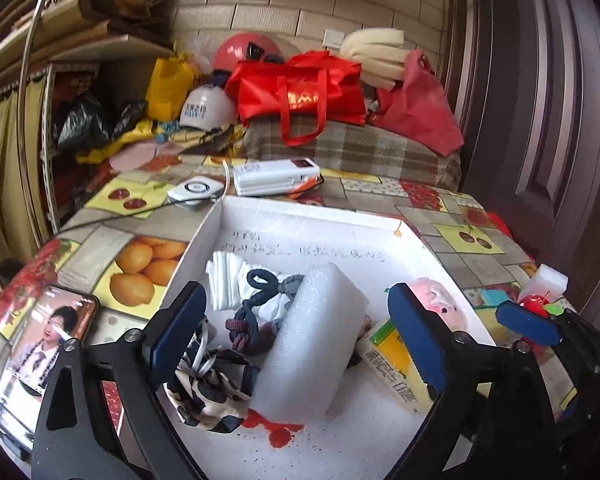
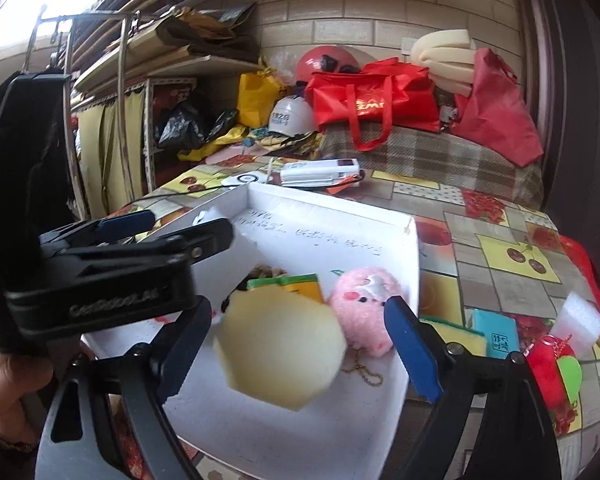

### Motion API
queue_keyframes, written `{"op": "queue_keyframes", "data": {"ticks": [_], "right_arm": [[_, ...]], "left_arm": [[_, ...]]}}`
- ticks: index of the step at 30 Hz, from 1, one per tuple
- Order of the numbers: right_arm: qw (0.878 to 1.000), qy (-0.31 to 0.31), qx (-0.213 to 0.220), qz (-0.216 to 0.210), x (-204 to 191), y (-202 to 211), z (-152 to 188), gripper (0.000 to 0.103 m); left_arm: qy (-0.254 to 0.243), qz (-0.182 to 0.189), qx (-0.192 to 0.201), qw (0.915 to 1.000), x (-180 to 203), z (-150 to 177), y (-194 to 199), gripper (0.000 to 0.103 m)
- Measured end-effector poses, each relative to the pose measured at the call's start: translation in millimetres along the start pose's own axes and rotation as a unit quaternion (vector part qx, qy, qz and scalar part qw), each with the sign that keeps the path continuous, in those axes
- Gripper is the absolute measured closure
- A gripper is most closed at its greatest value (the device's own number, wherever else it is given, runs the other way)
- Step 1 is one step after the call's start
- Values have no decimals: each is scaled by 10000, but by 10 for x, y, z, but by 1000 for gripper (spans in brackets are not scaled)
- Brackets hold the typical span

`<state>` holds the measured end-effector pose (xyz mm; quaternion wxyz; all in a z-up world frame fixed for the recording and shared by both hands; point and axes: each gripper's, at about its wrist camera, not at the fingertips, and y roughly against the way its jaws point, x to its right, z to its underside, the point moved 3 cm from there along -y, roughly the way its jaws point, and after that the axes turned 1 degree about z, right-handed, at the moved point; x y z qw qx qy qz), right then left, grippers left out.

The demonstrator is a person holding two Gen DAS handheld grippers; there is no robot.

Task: Organize soft objects
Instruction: 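Open the left gripper releasing the foam block while the right releases the sponge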

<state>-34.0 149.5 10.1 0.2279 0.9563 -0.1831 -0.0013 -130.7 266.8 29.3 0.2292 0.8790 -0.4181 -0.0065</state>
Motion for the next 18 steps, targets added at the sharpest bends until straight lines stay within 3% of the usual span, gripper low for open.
{"op": "queue_keyframes", "data": {"ticks": [2, 7, 11, 18], "right_arm": [[9999, -95, 40, 35, 38, 14, -3, 0], [9991, -300, 268, 106, 106, 107, -2, 0], [9977, -413, 523, 144, 148, 211, -3, 0], [9950, -502, 632, 587, 411, 446, 102, 0]], "left_arm": [[-53, -6, 55, 10000, 25, 1, 21, 10], [52, -42, 197, 9998, -4, 13, 103, 10], [174, 329, 223, 9991, 11, 35, 164, 10], [-218, 632, 339, 9972, 301, 75, 272, 10]]}}
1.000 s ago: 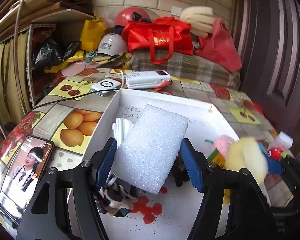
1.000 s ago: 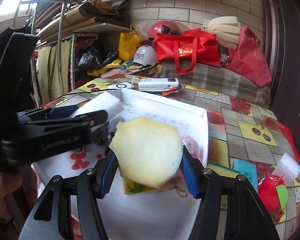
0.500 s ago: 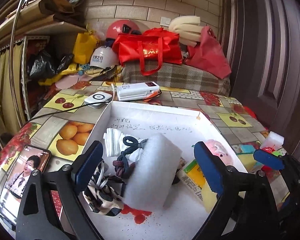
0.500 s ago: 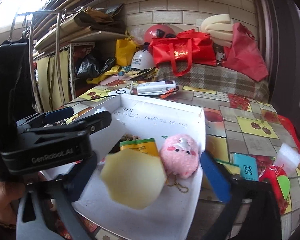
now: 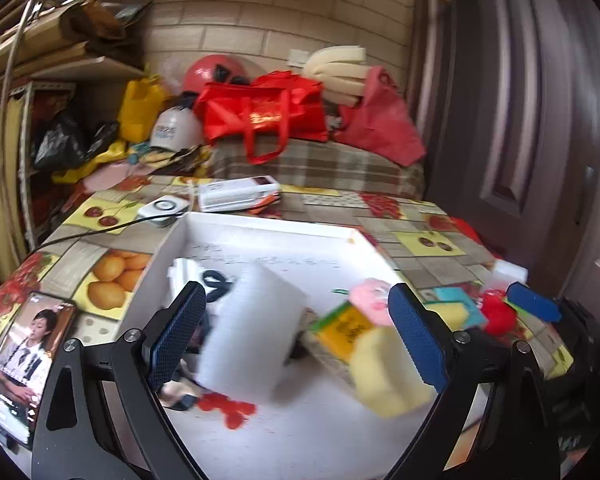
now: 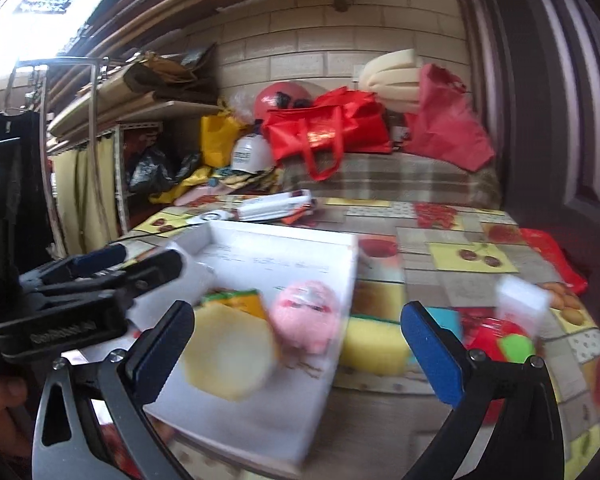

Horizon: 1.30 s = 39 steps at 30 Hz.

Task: Organize soft objects
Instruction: 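Move both grippers back toward the remaining items on the table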

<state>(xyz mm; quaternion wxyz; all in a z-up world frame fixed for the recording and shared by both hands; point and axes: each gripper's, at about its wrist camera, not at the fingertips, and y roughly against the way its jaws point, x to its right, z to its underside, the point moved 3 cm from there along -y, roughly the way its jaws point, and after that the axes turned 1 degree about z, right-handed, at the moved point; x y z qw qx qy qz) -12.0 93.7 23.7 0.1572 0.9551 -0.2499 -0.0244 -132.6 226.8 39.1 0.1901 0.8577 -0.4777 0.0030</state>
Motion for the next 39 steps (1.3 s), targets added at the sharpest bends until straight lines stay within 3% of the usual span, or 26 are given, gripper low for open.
{"op": "queue_keyframes", "data": {"ticks": [5, 9, 13, 15, 18, 22, 31, 36, 39], "right_arm": [[9971, -205, -10, 727, 545, 245, 77, 0], [9877, -708, -159, 1385, 1116, 431, 163, 0], [9771, -1320, -270, 1649, 1574, 550, 257, 0], [9713, -1756, -333, 1566, 1743, 556, 306, 0], [9656, -2190, -576, 1274, 1886, 463, 386, 0], [9586, -2422, -1021, 1097, 1959, 286, 472, 0], [9681, -1836, -1610, 567, 1630, -133, 408, 0], [9742, -1449, -1580, 700, 1457, -318, 289, 2], [9728, -1405, -1692, 721, 1450, -435, 279, 19]], "left_arm": [[-320, 323, -139, 9989, 252, 55, 25, 10], [-893, 170, -65, 9958, 517, 104, 78, 10], [-871, 425, -113, 9952, 661, 157, 99, 10], [-916, 424, -243, 9946, 748, 185, 67, 10], [-1120, 116, -379, 9929, 864, 219, 16, 10], [-1066, 172, -625, 9922, 950, 267, -58, 10], [-1146, 233, -791, 9900, 1017, 307, -115, 10], [-1074, 254, -815, 9905, 989, 293, -124, 10], [-1211, 260, -783, 9892, 1043, 302, -106, 10]]}}
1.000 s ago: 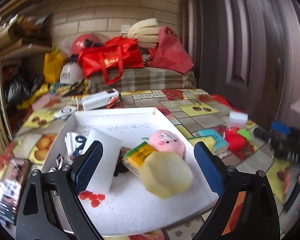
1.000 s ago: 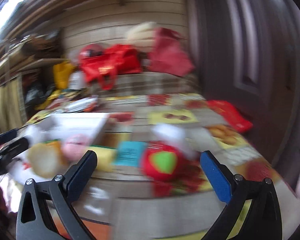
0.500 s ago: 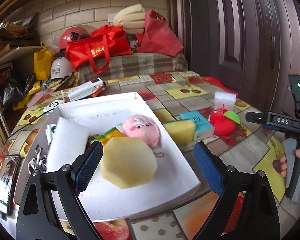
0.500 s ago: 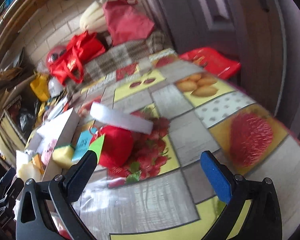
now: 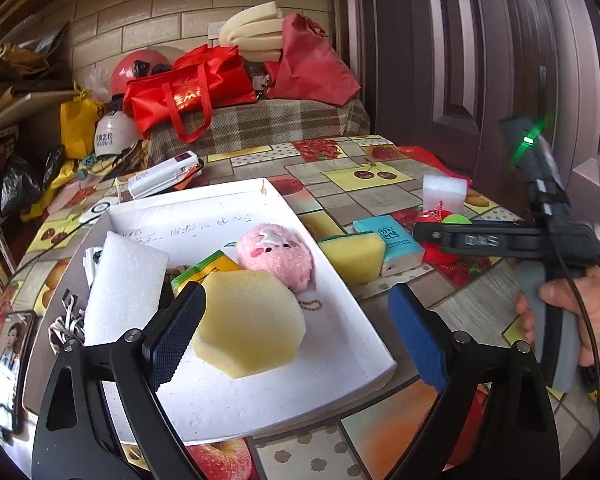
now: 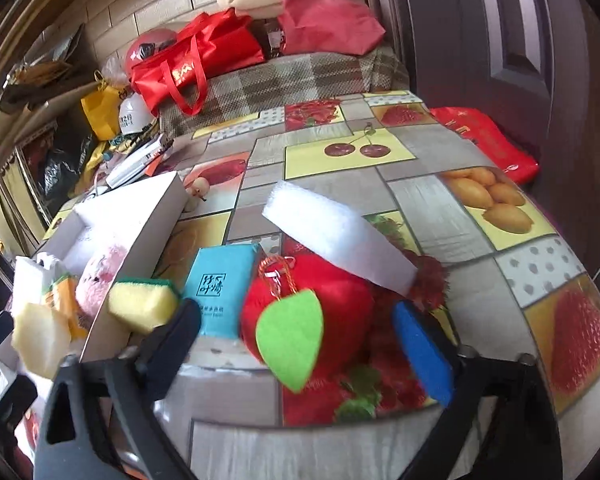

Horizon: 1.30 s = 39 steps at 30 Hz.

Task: Organize soft objects
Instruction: 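Move both grippers back toward the remaining items on the table, then grasp the red apple plush with the right gripper while the left grasps another white foam block, then carry the foam block and apple plush with both grippers over the white box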

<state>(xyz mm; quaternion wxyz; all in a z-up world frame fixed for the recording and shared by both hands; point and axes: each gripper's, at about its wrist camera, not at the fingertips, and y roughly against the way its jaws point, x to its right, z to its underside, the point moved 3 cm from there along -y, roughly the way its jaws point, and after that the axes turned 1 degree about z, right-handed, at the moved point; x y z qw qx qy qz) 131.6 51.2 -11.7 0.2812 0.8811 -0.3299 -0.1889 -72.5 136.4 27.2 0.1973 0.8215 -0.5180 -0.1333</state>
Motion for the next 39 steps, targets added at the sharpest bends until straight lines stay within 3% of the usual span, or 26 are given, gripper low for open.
{"op": "queue_keyframes", "data": {"ticks": [1, 5, 10, 17, 24, 28, 34, 36, 39], "right_arm": [[9999, 5, -100, 14, 2, -37, 5, 33], [9997, 91, -187, -110, 62, 27, 61, 44], [9991, 284, -281, -128, 341, 434, 360, 44], [9983, -267, -243, 461, 1074, 850, 440, 44], [9991, -318, -210, 191, 1222, 1140, 734, 44], [9975, -662, -229, -118, 1310, 1093, 850, 44], [9958, -881, -106, -218, 1357, 1128, 861, 45], [9956, -897, -108, -252, 1374, 1126, 866, 46], [9956, -899, -105, -237, 1369, 1138, 881, 45]], "left_arm": [[-60, 14, 12, 10000, 29, -1, 5, 10], [-198, 100, 15, 9998, 123, -10, -6, 10], [-290, 522, -112, 9982, 428, -62, -124, 10], [-716, 1029, -300, 9917, 1206, -205, -415, 10], [-915, 1533, -386, 9832, 1736, -359, -667, 10], [-1335, 1751, -307, 9750, 2073, -571, -982, 10], [-1610, 1930, -719, 9652, 2455, -752, -1508, 10], [-1647, 2139, -1136, 9561, 2505, -722, -1674, 10], [-1592, 2409, -1383, 9474, 2484, -697, -1734, 10]]}}
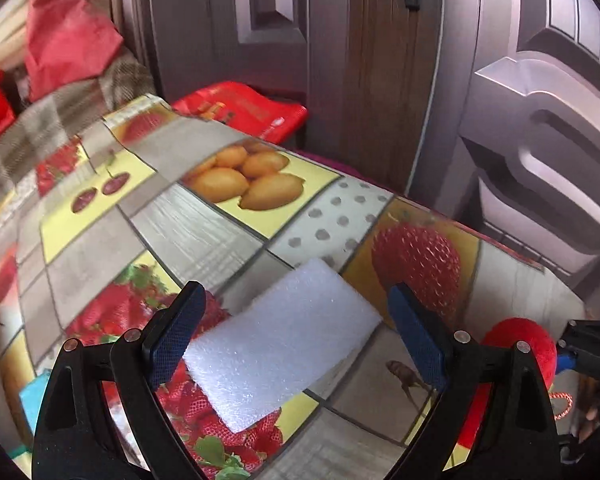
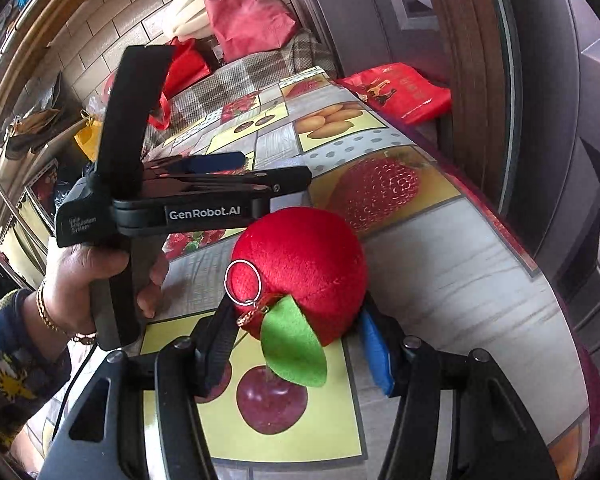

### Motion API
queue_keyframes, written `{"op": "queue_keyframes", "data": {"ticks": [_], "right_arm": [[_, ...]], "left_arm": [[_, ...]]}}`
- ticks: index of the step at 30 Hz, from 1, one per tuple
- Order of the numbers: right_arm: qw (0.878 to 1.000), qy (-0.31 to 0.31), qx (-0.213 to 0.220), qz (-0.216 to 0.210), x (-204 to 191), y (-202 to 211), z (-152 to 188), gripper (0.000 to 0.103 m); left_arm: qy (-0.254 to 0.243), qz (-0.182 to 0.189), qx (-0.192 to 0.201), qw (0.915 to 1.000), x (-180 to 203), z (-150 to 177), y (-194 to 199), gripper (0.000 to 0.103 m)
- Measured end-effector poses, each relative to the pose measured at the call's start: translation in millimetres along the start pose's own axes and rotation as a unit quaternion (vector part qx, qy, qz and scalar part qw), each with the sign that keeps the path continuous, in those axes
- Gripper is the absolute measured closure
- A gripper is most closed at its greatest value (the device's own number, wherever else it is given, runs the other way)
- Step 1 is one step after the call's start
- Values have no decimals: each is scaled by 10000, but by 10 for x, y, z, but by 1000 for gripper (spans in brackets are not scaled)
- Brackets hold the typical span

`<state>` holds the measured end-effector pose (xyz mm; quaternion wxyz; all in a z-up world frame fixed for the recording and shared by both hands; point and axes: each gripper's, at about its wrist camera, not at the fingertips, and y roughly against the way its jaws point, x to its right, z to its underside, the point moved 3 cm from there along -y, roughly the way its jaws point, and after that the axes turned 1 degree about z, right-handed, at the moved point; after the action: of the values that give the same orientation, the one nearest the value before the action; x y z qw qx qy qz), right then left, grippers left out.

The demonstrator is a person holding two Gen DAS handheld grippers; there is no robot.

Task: Organize soft objects
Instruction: 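Carry the foam block and apple plush with both grippers over the white box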

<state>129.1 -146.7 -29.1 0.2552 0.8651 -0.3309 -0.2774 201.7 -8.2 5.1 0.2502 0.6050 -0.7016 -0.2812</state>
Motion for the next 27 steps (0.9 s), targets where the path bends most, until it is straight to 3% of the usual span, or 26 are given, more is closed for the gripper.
{"op": "queue_keyframes", "data": {"ticks": [1, 4, 11, 14, 22, 26, 27], "right_arm": [[10000, 19, 7, 32, -6, 10, 3, 44], [9994, 200, 48, 281, -29, 41, -11, 21], [9975, 411, -71, 563, -40, -50, -171, 21], [9958, 548, -199, 704, -86, -164, -239, 21], [9943, 624, -318, 800, -69, -178, -271, 21], [9922, 864, -409, 794, -125, -280, -315, 23], [9929, 869, -447, 678, -138, -307, -319, 30]], "left_arm": [[-31, 44, -29, 10000, -1, 20, 8, 10], [-177, 162, -196, 9995, -22, 111, 25, 10], [-616, -170, -289, 9975, 25, 183, 9, 10], [-524, -339, -365, 9974, -34, 185, -25, 12], [-422, -257, -429, 9979, -86, 163, -67, 14], [-287, -170, -451, 9984, -99, 177, -61, 27], [-263, -201, -422, 9986, -93, 189, -38, 29]]}}
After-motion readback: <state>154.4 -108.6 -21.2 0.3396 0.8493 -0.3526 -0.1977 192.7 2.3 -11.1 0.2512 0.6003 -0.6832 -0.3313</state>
